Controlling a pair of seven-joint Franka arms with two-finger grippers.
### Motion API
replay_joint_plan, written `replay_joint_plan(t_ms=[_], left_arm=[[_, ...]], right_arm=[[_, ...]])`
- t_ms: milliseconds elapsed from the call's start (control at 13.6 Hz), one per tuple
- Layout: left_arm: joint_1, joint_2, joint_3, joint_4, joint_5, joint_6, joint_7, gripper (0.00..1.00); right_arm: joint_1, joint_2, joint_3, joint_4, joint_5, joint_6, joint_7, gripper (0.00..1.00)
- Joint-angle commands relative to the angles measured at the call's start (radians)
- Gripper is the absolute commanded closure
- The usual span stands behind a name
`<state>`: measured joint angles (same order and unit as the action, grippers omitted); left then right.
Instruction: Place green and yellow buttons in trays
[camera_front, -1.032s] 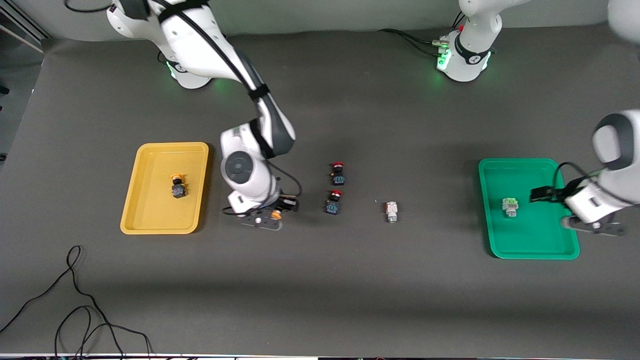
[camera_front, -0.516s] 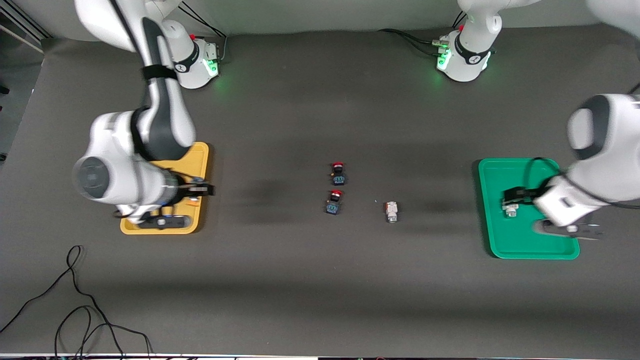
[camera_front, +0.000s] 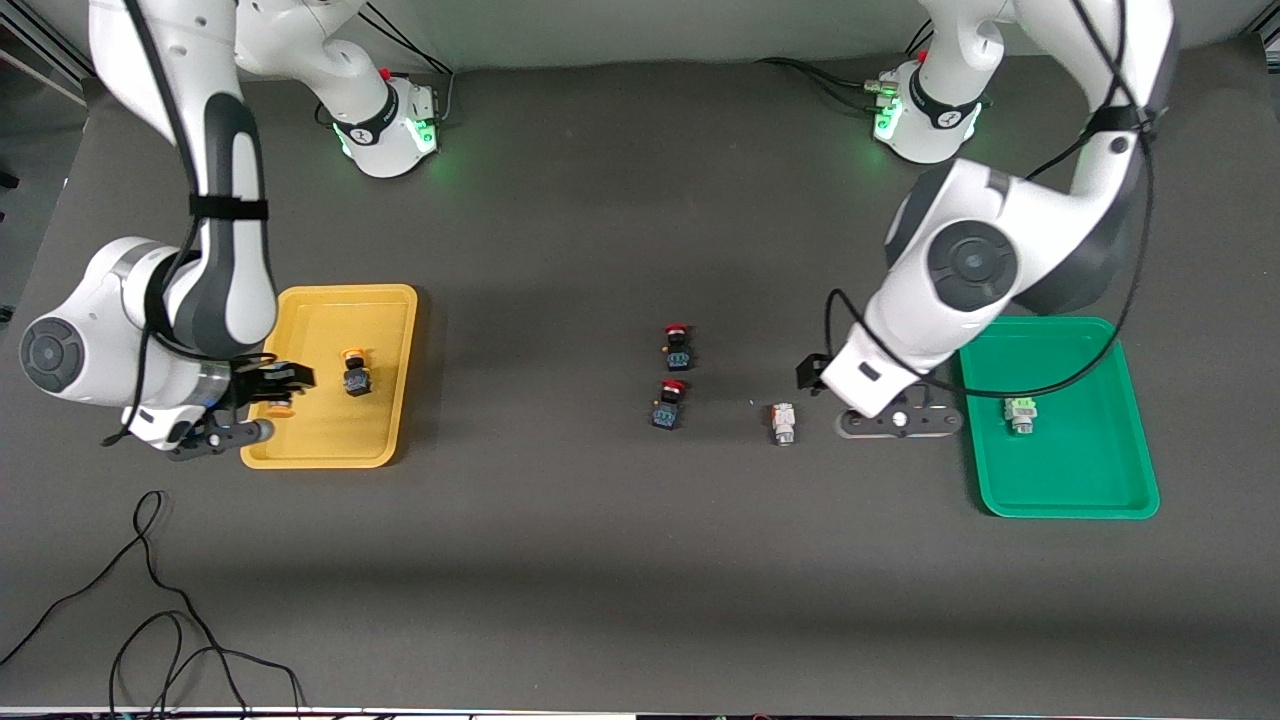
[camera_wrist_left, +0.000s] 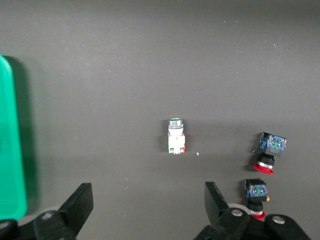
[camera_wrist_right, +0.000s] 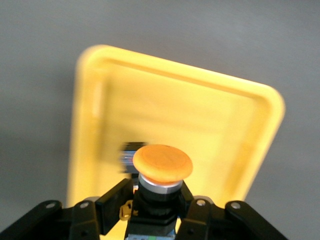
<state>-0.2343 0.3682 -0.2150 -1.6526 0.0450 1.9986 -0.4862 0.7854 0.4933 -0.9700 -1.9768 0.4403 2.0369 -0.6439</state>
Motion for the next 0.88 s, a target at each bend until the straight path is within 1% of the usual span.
replay_joint_plan(t_ms=[0,74,221,369,442,590,664,811], left_arm=[[-0.011,0.095,0.017,0.007,-0.004,0.049,-0.031,0.01],[-0.017,0.119,0.017,0.005,-0.004,0.077,-0.052,0.01],[-0.034,0.164,0.017,-0.004,-0.004,0.127,-0.104,0.01],[-0.043,0.198,0.017,-0.021,-0.004,0.182,-0.144,0.01],[-0.055,0.216,0.017,-0.033,-0.001,0.222,-0.152,0.01],[-0.059,0.242,0.017,-0.062,0.003,0.284,-0.152,0.01],[-0.062,0.253,0.019,-0.075,0.007,0.307,-0.153,0.01],[-0.079,0.268,0.019,-0.096,0.01,0.336,-0.153,0.01]], right_arm=[[-0.017,0.024,0.0,-0.088,0.118,0.086,-0.141,1.0],[-0.014,0.037,0.0,-0.099,0.158,0.086,-0.155,1.0],[-0.011,0.074,0.007,-0.102,0.172,0.1,-0.158,1.0],[-0.008,0.09,0.052,-0.134,0.19,0.173,-0.158,1.0],[-0.006,0.096,0.063,-0.149,0.199,0.212,-0.16,1.0],[-0.009,0.102,0.079,-0.154,0.199,0.229,-0.16,1.0],[-0.009,0.1,0.079,-0.154,0.199,0.229,-0.161,0.95],[-0.011,0.096,0.079,-0.152,0.199,0.227,-0.163,0.36]])
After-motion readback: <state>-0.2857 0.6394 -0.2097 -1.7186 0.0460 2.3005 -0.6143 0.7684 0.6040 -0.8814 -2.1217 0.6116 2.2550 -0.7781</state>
